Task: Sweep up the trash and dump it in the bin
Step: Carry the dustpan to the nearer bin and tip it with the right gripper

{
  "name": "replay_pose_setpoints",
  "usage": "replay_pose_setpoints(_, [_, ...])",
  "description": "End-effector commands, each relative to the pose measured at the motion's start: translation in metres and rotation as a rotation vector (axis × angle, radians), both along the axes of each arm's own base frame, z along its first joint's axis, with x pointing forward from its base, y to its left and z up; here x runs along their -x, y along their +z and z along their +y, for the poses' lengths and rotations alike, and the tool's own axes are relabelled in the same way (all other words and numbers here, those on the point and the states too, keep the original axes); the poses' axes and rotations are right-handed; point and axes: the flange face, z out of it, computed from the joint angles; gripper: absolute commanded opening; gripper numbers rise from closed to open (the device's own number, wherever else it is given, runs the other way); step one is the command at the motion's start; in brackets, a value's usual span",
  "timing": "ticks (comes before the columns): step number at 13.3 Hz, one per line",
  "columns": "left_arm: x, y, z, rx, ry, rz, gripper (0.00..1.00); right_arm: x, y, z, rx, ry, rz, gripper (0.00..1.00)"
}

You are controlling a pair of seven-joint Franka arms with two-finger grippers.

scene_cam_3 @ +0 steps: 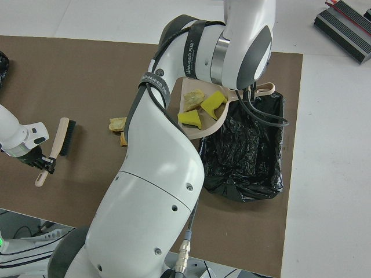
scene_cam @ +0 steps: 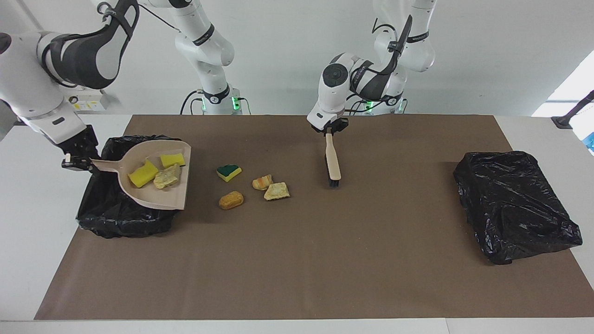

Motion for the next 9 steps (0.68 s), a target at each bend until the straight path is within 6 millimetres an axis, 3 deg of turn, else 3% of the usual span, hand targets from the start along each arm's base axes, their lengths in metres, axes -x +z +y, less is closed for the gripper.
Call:
replay_pose_setpoints(1, [0.011,-0.003,-0.003,0.012,0.012,-0.045,0.0,0.012,0.01,-0.035,0.097,0.003,0.01,0.0])
replay_pose_setpoints(3, [0.016,-0.006,-0.006,0.005,0.043,-0.05,0.0,0.02,0.023,-0.055,0.203,-0.002,0.0,0.0])
replay_pose_setpoints(4, [0.017,-0.007,-0.007,0.004,0.04,-0.049,0.0,0.025,0.025,-0.055,0.246,0.005,0.018,0.0])
replay_pose_setpoints(9, [0.018,-0.013,-0.007,-0.004,0.037,-0.042,0.0,0.063,-0.004,-0.03,0.482,0.025,0.065,0.0])
